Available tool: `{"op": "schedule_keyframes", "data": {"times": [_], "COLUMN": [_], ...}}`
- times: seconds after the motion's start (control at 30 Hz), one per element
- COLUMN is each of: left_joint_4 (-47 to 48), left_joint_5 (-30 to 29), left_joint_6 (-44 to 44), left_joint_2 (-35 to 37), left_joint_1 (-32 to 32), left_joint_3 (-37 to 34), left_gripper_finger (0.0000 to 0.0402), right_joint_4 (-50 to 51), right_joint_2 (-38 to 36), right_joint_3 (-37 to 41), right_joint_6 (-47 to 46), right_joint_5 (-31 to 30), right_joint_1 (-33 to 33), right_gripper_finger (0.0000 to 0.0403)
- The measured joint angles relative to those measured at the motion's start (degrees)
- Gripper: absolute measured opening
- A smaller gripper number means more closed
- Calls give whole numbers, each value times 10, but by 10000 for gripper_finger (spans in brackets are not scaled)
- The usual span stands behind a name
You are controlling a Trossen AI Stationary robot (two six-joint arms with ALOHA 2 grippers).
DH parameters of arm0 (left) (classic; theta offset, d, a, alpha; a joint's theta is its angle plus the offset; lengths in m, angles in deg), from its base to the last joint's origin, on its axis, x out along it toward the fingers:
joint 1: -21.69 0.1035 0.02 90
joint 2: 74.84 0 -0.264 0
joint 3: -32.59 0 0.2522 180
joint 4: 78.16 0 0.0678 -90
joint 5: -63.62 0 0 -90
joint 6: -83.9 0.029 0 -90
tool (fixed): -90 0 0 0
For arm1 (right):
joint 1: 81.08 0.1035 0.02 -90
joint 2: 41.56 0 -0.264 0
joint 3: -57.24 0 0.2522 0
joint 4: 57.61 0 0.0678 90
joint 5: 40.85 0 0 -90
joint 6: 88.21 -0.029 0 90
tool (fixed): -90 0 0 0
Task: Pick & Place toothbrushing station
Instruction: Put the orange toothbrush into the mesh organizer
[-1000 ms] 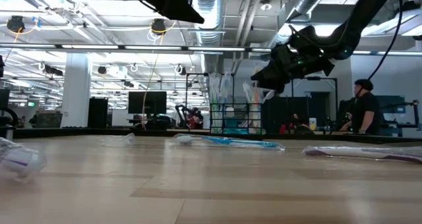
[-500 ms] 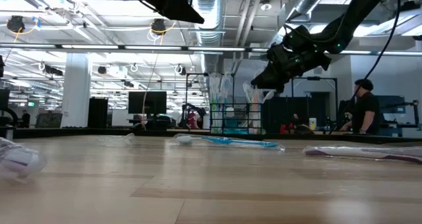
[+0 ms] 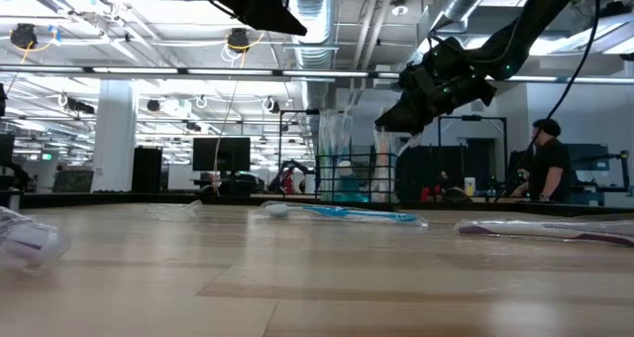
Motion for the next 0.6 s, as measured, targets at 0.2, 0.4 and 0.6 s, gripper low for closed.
{"op": "schedule_keyframes", "data": {"times": [0.2, 0.4, 0.6], "left_joint_4": [0, 0, 0], "left_joint_5": [1, 1, 0], "left_joint_6": [0, 0, 0], "left_joint_2": [0, 0, 0], "left_joint_1": [0, 0, 0], "left_joint_3": [0, 0, 0], "left_gripper_finger": [33, 33, 33], "right_joint_4": [22, 66, 164], "right_joint_2": [0, 0, 0], "right_joint_3": [-10, -47, -104], "right_joint_6": [-18, -19, 4], "right_joint_5": [8, 8, 6], "right_joint_1": [0, 0, -1], "right_gripper_finger": [184, 221, 217]}}
